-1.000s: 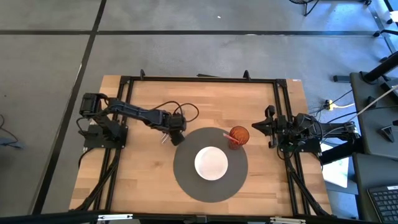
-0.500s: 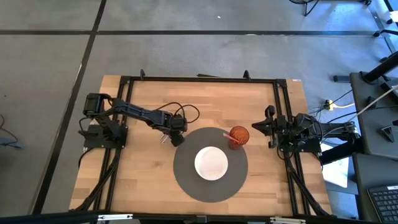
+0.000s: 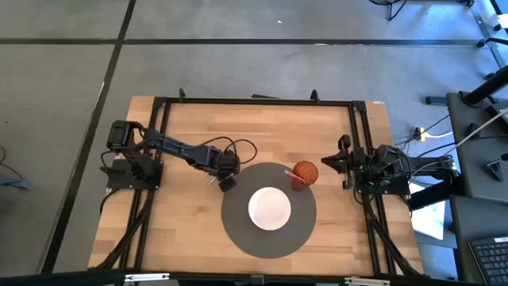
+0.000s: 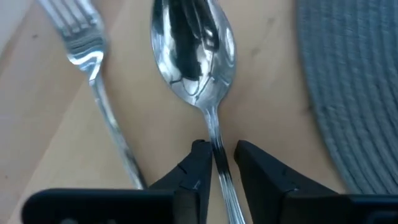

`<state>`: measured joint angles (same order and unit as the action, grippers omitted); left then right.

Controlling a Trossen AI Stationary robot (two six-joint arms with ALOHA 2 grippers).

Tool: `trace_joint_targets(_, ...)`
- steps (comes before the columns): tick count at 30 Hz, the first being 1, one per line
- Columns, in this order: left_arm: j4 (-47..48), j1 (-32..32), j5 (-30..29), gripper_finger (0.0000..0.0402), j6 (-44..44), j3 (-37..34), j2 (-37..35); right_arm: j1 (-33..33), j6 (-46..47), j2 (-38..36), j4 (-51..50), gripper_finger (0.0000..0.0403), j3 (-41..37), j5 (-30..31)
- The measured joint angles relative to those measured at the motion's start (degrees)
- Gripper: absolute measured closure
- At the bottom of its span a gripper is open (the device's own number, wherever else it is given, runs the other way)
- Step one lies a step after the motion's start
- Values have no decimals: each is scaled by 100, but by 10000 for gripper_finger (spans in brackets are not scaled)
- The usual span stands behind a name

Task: Pick & Place Utensil
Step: Put the silver spoon into the white bowl on the gray placemat

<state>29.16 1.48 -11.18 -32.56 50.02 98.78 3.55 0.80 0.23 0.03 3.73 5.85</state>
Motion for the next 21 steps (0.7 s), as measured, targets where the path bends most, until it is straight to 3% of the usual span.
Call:
trace_joint_targets(8, -2, 116, -176, 389, 482, -4, 6, 0, 0, 0, -39, 379, 0, 0)
trace_joint_targets(14, 130, 366, -636, 393, 555, 146, 22, 0, -23, 0, -37, 379, 0, 1)
trace_joint_targets(21, 841, 912, -1148, 394, 690, 1006, 39, -1, -83, 0, -38, 379, 0, 2)
